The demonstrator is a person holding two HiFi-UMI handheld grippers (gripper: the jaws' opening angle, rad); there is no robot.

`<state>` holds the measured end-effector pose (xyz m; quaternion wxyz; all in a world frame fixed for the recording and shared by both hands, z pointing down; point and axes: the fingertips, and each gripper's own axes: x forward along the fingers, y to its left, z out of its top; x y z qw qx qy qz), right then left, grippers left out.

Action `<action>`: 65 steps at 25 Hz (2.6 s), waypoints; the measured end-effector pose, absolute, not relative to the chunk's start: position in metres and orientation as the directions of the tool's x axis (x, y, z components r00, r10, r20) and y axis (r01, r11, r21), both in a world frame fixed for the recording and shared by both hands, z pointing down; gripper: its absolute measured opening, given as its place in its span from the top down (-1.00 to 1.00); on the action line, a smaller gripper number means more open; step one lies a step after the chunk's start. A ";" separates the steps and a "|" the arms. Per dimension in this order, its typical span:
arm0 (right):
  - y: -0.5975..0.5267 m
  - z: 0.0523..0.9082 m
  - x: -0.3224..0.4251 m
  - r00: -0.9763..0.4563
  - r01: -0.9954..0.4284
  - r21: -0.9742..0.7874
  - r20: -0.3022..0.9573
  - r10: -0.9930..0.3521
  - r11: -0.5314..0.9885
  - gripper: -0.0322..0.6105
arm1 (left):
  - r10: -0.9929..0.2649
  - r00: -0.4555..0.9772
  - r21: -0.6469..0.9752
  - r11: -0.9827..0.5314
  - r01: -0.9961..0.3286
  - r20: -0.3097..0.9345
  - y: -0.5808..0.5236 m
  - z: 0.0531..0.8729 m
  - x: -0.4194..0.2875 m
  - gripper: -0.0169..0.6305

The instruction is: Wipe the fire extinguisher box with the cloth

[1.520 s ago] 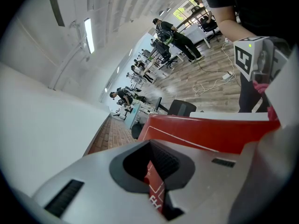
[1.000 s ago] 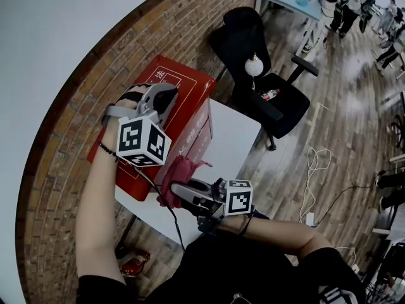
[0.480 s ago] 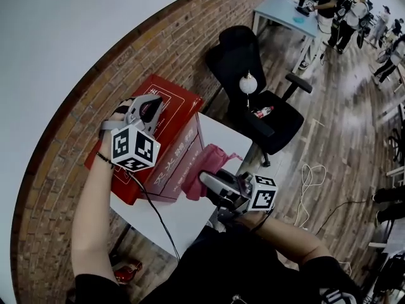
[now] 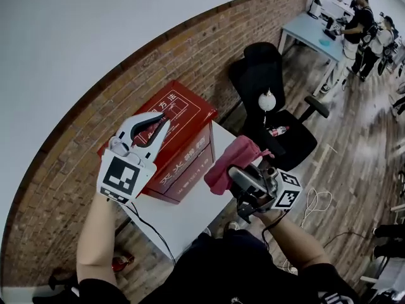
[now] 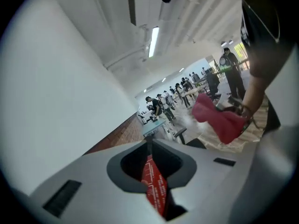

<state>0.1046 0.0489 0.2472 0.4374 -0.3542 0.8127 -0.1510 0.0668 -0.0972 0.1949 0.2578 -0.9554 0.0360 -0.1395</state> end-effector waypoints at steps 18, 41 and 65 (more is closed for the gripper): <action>0.016 0.216 0.037 -0.717 -0.256 -0.415 -0.524 -0.459 0.873 0.59 | 0.070 0.985 0.176 -0.983 0.041 0.157 0.008 0.215 -0.009 0.28; 0.013 0.251 -0.045 -0.984 -0.037 -0.410 -0.144 -0.104 0.911 0.58 | 0.114 0.992 0.577 -0.808 0.124 -0.053 0.013 0.255 -0.047 0.41; -0.017 0.257 -0.021 -0.948 -0.108 -0.541 -0.198 -0.251 0.834 0.50 | 0.056 0.951 0.637 -0.730 0.246 -0.304 -0.012 0.247 -0.079 0.73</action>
